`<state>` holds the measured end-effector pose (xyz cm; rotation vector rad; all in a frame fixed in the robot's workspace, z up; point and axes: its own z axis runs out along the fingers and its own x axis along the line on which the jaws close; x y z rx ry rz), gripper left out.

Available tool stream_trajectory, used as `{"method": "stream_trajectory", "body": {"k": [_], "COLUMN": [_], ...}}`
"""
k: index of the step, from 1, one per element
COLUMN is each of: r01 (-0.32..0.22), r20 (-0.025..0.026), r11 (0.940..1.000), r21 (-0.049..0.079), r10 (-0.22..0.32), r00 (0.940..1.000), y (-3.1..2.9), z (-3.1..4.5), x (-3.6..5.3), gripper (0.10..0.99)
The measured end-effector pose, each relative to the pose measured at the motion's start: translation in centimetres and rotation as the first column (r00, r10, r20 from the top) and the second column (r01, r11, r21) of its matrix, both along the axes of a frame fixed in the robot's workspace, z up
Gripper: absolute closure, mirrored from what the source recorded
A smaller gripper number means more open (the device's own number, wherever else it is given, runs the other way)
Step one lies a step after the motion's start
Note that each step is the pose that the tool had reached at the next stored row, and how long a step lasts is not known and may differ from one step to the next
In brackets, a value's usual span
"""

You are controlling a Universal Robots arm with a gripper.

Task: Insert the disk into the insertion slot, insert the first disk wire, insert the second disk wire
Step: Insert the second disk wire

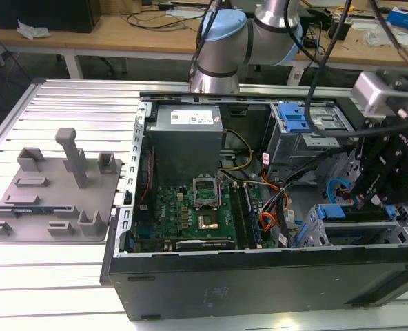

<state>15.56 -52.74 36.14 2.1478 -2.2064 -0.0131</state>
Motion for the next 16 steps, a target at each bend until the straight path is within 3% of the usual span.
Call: {"method": "stream_trajectory", "body": {"k": [2,3,4,5,16], "r01": [0.001,0.002,0.005,0.005,0.005], "r20": [0.0004,0.0006,0.0007,0.0007,0.0012], "r11": [1.0000,1.0000,1.0000,1.0000,1.0000], "r21": [0.000,0.000,-0.003,-0.008,-0.008], "r10": [-0.001,-0.002,-0.005,-0.005,-0.005], "r00": [1.0000,1.0000,1.0000,1.0000,1.0000], "y": [0.12,0.17,0.36,0.44,0.44], "z": [1.16,1.60,2.69,2.94,2.95], "x": [0.00,-0.01,0.00,0.00,0.00], "gripper": [0.741,0.808,0.933,0.980,0.980]}}
